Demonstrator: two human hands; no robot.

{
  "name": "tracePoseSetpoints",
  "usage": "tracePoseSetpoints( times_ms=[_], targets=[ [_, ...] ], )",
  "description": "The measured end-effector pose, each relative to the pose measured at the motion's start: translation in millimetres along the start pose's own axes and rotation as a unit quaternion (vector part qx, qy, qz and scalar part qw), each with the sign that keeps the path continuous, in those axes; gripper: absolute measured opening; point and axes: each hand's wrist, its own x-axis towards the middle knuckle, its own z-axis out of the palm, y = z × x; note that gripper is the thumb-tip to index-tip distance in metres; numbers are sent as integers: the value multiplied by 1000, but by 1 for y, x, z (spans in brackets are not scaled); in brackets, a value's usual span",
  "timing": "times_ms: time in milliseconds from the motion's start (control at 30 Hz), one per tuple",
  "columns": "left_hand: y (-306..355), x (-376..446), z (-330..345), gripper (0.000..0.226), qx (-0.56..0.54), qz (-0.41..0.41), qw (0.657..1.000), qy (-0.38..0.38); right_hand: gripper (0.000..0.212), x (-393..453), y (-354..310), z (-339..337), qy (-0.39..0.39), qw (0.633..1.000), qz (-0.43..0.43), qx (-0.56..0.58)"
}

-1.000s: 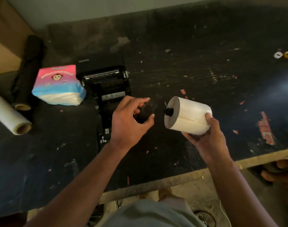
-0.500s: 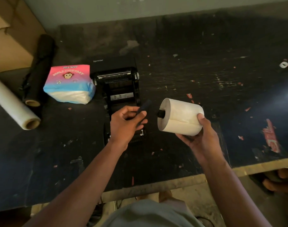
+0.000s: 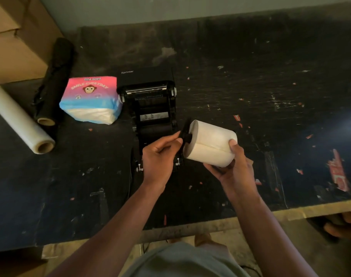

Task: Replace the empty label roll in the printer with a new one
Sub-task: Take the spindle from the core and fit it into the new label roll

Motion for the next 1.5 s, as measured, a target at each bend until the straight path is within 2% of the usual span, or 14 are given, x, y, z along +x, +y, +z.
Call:
tracePoseSetpoints(
  times_ms=[100,233,400,500,667,800,900,967,1033,1133,1300,1433,1500],
  targets=[
    [-5,-4,-4,29,40,46,998,-10,63,0,1,2,-5,1000,-8,-7],
    [-13,-7,-9,27,115,112,987,-20,54,1,2,4,-2,1000,-17,-24],
    [-13,2,-20,39,122,99,986,-59,52,5,2,4,-5,998,-24,-52],
    [-13,4,-25,37,135,96,983,-76,55,7,4,6,-13,997,-33,-72],
    [-18,1,-35,34,91,44,991,-87,69,12,14,14,-4,994,-56,-95],
    [-20,-4,-37,34,16,1,997,-74,61,18,21,23,-9,988,-80,-132],
    [-17,-3,-45,47,-81,-69,993,-51,58,22,26,28,-29,977,-112,-177],
    [-15,0,-55,50,-123,-108,984,-65,50,23,29,34,-46,966,-144,-212],
    [-16,4,-66,37,-142,-138,977,-81,48,24,33,45,-63,939,-192,-277],
    [-23,9,-82,25,-203,-181,960,-62,60,23,39,69,-111,876,-269,-386],
    [-42,10,-109,39,-303,-170,937,-27,61,25,42,102,-185,803,-337,-455],
    [-48,8,-121,50,-333,-135,932,-36,64,23,38,115,-188,719,-412,-528],
    [-48,9,-123,50,-337,-123,933,-34,66,22,35,119,-191,697,-419,-550]
  ],
)
